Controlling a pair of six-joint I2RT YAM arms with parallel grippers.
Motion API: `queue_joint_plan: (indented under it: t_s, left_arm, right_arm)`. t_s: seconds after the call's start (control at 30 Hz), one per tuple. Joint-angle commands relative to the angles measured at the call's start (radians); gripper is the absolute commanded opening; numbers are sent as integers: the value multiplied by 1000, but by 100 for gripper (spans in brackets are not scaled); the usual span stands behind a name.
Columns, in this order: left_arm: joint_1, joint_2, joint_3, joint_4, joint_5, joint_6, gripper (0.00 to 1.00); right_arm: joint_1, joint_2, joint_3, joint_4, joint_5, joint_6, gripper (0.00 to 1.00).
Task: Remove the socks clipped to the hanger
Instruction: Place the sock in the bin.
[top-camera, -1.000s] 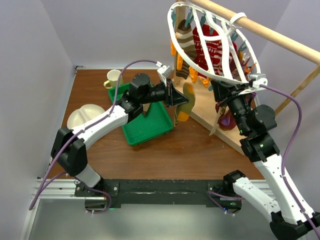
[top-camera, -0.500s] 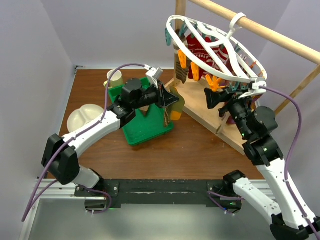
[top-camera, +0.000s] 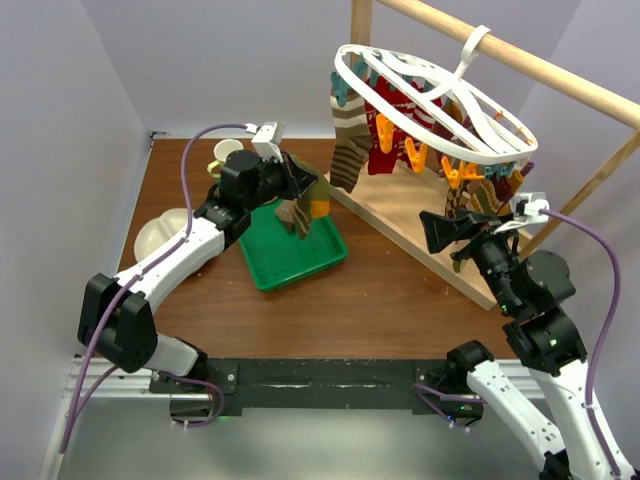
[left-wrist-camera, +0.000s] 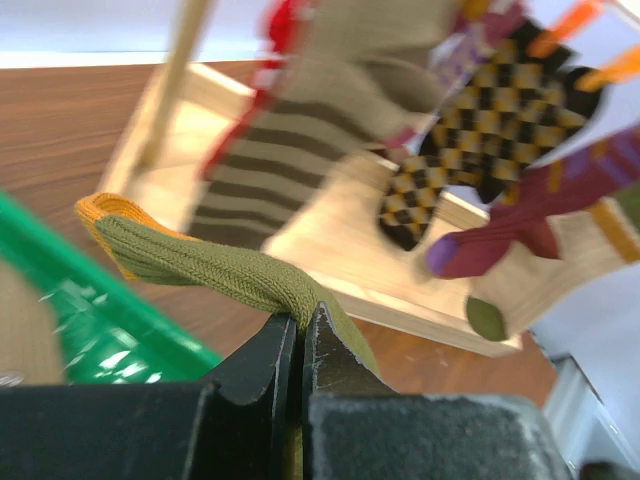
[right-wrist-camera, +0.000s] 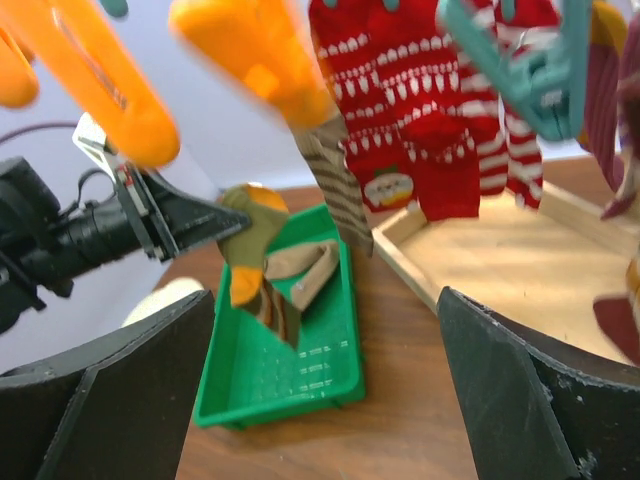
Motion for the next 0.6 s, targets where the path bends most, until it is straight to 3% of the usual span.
queue_joint_plan:
  t_s: [0.0,0.23,0.27,0.3,0.37,0.4,0.47,0.57]
  left_arm:
    - [40,-7,-34,14,-85,28,0]
    - [122,90,-99,76,-88,7,0]
    - [128,102,-105,79,-77,2,6]
    - [128,111,-109,77,-79,-2,26]
    - [128,98,-125,77,-101,-24,52]
    - [128,67,-147,77,-112,-28,76]
    - [129,35,-157,50,-155,-32,96]
    - [129,-24,-155,-22,-209,-28,100]
  right_arm:
    - [-2,15,-9,-77,-37,4,98]
    - [-2,22,-40,-95,-15,15,98]
    - [10,27,-47,-97,-1,15,99]
    - [21,29,-60,-100,43,15,98]
    - [29,32,-72,-87,62,13,98]
    - [29,42,-57,-101,81,15,99]
    - [29,41,-40,-139,100,19,99]
    - [27,19,-56,-170,147,48,98]
